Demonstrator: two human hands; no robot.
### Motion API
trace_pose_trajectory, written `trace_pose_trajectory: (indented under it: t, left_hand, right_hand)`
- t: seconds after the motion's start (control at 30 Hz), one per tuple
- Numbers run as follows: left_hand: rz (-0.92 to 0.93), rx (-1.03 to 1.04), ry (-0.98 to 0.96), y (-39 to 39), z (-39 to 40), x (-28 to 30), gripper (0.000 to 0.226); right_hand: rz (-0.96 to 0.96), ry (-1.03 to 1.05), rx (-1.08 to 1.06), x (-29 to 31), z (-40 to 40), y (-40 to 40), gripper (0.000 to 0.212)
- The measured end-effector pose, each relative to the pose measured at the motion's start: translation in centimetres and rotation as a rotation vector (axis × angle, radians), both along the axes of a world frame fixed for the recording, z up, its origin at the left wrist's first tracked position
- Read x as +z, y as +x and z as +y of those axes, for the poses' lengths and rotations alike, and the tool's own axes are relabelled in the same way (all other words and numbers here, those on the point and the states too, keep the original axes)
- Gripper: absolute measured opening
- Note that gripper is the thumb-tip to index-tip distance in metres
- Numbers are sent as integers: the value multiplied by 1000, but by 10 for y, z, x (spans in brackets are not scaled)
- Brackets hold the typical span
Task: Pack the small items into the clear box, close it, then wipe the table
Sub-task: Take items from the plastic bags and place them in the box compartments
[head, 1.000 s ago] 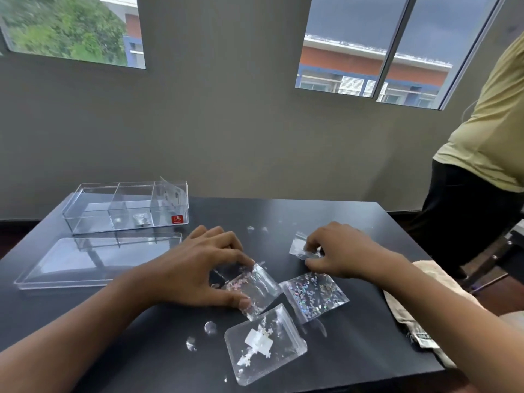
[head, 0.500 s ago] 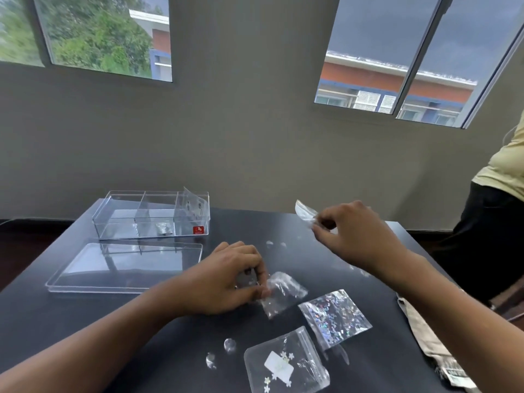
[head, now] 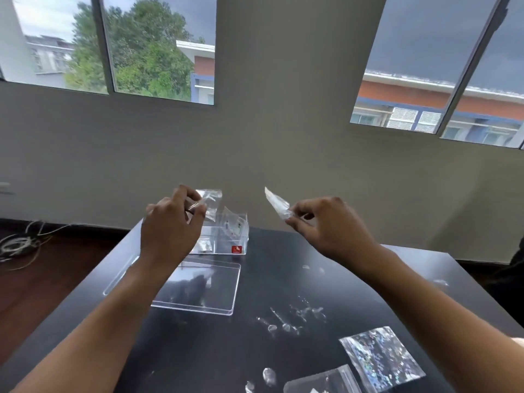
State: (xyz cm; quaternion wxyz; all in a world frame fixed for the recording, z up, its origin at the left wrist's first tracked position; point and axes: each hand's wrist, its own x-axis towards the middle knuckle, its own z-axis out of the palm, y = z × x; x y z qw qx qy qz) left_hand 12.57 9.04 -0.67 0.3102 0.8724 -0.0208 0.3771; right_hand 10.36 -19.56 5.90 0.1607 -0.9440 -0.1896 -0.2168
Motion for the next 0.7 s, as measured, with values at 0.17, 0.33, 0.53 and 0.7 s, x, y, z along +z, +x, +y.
trace_pose_trajectory:
  t: [0.17, 0.33, 0.53, 0.7]
  left_hand:
    - [141, 145, 92, 13, 11, -18, 17]
    - [209, 210, 156, 18, 15, -27, 21]
    - [188, 234, 210, 16, 10, -25, 20]
    - [180, 181, 216, 19, 11, -25, 30]
  right_hand:
    - [56, 50, 135, -9, 39, 20, 24]
    - [193, 100, 250, -17, 68, 41, 22]
    - [315, 49, 164, -28, 86, 63, 21]
    - [269, 22, 113, -50, 96, 74, 17]
